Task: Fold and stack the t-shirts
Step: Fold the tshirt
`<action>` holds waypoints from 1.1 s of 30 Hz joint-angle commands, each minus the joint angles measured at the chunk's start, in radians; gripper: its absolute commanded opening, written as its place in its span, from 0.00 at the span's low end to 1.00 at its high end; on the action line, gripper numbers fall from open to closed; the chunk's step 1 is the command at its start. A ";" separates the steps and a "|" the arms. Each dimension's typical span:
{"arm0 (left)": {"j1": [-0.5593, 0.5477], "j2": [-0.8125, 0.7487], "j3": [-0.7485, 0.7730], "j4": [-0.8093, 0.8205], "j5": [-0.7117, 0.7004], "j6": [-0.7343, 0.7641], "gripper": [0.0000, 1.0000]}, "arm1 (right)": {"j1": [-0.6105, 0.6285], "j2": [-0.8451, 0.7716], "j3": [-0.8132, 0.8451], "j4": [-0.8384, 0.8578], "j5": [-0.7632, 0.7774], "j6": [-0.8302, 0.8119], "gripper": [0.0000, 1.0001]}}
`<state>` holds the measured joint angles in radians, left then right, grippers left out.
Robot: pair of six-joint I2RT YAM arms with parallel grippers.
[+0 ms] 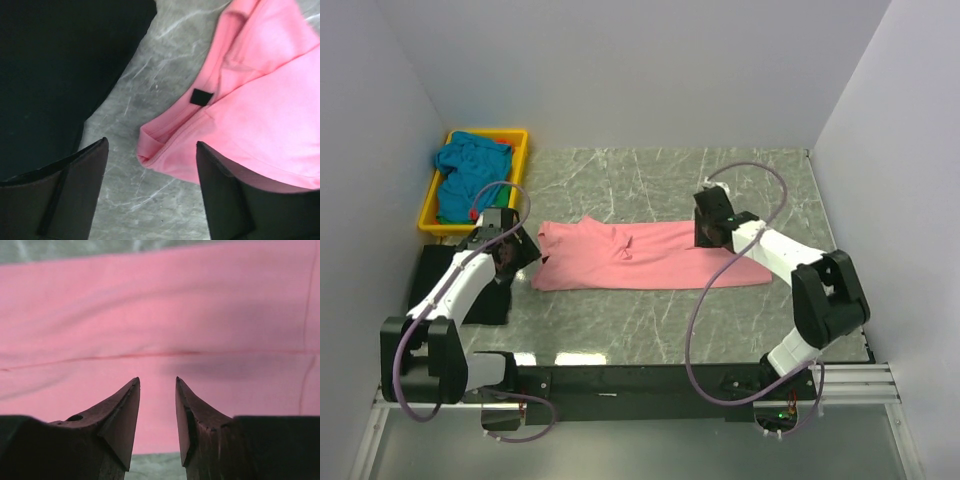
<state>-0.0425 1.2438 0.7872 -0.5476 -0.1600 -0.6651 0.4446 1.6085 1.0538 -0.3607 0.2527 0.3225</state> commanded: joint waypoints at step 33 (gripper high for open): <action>0.003 0.300 0.175 -0.120 -0.052 -0.129 0.52 | -0.049 -0.065 -0.258 -0.242 -0.371 0.049 0.41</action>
<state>-0.0425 1.5829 0.9058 -0.6384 -0.1650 -0.7898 0.3836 1.5646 0.8452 -0.4778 -0.0544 0.3592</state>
